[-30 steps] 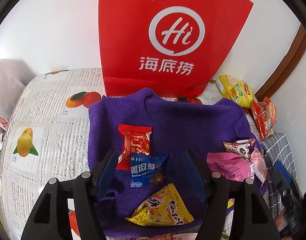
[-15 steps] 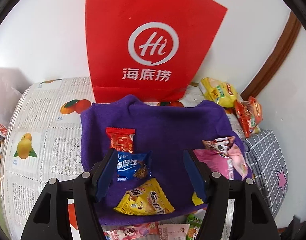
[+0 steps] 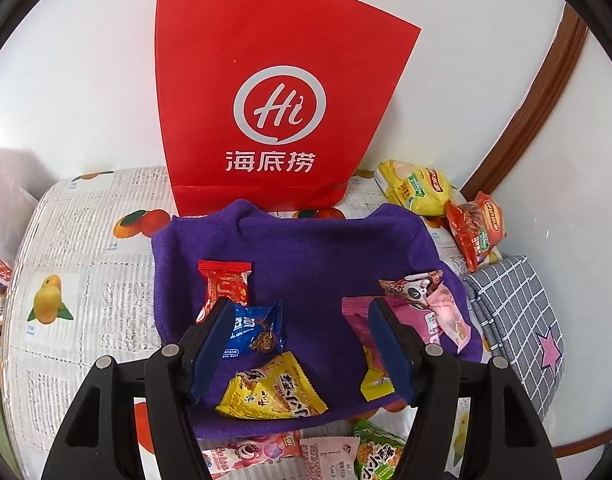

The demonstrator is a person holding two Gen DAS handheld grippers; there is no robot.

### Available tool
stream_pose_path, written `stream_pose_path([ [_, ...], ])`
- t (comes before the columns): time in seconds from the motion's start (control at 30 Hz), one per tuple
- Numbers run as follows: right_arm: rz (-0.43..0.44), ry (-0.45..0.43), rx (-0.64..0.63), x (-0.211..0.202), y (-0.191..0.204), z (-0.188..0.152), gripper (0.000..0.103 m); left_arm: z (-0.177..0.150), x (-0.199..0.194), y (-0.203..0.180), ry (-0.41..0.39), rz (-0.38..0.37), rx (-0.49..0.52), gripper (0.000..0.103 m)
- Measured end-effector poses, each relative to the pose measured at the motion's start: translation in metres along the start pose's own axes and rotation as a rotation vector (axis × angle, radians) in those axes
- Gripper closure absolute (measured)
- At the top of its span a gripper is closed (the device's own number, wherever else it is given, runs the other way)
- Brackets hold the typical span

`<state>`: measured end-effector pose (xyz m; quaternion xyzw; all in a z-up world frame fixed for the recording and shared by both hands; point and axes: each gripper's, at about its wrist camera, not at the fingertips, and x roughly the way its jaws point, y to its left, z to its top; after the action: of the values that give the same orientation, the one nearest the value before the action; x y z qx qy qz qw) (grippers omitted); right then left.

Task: Organize snacks
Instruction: 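Grasp the red-white strawberry candy packet on the bed with the right tool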

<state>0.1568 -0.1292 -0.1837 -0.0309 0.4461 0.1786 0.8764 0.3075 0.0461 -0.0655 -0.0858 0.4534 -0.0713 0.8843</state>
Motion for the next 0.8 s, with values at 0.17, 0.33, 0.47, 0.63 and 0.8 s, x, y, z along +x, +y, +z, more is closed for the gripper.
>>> stream_pose_path([
  [0.17, -0.013, 0.006, 0.020, 0.003, -0.008, -0.002, 0.032, 0.001, -0.002, 0.003, 0.000, -0.012, -0.012, 0.036],
  [0.33, -0.017, -0.011, 0.069, 0.001, -0.028, -0.002, 0.047, 0.002, -0.003, 0.007, 0.011, -0.005, -0.023, 0.036],
  [0.47, -0.005, -0.037, 0.050, -0.012, -0.036, -0.006, 0.065, 0.005, -0.008, 0.015, 0.001, -0.008, -0.052, 0.036],
  [0.63, 0.011, -0.044, 0.102, -0.018, -0.052, -0.011, 0.069, 0.005, -0.007, 0.021, 0.014, -0.017, -0.080, 0.036],
  [0.8, 0.035, -0.075, 0.174, -0.030, -0.073, -0.023, 0.071, 0.001, -0.003, 0.015, 0.041, 0.004, -0.058, 0.036],
])
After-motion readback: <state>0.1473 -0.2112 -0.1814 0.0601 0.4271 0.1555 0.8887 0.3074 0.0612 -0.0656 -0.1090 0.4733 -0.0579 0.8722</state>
